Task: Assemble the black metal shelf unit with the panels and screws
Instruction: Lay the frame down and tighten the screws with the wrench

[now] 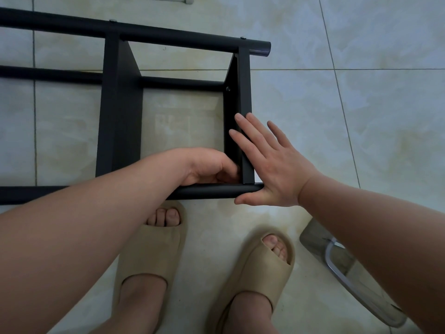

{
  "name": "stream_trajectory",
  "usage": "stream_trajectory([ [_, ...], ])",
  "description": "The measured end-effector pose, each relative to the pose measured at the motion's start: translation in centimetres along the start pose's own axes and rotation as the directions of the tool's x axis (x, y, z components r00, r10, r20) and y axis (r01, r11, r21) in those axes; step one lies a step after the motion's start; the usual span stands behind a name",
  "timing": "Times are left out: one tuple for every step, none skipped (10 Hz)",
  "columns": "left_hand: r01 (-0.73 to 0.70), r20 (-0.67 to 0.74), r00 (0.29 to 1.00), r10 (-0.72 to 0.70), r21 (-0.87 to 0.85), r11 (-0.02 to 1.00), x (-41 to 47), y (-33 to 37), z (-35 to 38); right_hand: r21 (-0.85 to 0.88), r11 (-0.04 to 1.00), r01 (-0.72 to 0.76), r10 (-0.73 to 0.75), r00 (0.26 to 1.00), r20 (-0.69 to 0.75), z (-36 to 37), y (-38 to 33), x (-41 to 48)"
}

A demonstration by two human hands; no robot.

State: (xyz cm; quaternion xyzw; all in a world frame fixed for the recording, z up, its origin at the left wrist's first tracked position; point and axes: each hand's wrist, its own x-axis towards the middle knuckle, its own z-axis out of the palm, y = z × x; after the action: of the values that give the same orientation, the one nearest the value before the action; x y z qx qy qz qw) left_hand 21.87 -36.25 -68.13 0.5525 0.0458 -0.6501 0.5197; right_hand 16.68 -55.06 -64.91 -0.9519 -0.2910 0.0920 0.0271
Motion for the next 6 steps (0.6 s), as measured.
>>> stream_trajectory([
  [-0.028,0.042,0.999,0.030,-0.035,0.999,-0.14,-0.10,-0.14,0.001,1.000,0.000,0.000,1.000,-0.005,0.00,-0.02,0.02],
  [-0.047,0.015,0.999,0.047,0.017,0.999,-0.22,-0.18,0.01,0.000,1.000,0.001,-0.001,1.000,-0.013,-0.03,-0.03,0.00],
  [0.007,-0.039,0.999,-0.005,0.038,0.999,-0.24,-0.03,0.19,0.000,1.000,-0.001,0.001,1.000,-0.013,-0.04,-0.04,0.01],
  [0.028,-0.008,1.000,-0.028,0.019,0.999,-0.28,0.04,0.15,-0.002,1.000,-0.003,0.002,1.000,-0.009,-0.04,-0.06,0.04],
  [0.029,-0.003,1.000,-0.029,-0.017,0.999,-0.26,0.12,0.11,-0.001,1.000,-0.003,0.003,1.000,-0.011,-0.03,-0.07,0.04],
  [-0.001,0.002,1.000,0.001,-0.042,0.999,-0.31,0.17,0.12,-0.005,1.000,-0.004,0.004,1.000,-0.009,-0.04,-0.07,0.07],
])
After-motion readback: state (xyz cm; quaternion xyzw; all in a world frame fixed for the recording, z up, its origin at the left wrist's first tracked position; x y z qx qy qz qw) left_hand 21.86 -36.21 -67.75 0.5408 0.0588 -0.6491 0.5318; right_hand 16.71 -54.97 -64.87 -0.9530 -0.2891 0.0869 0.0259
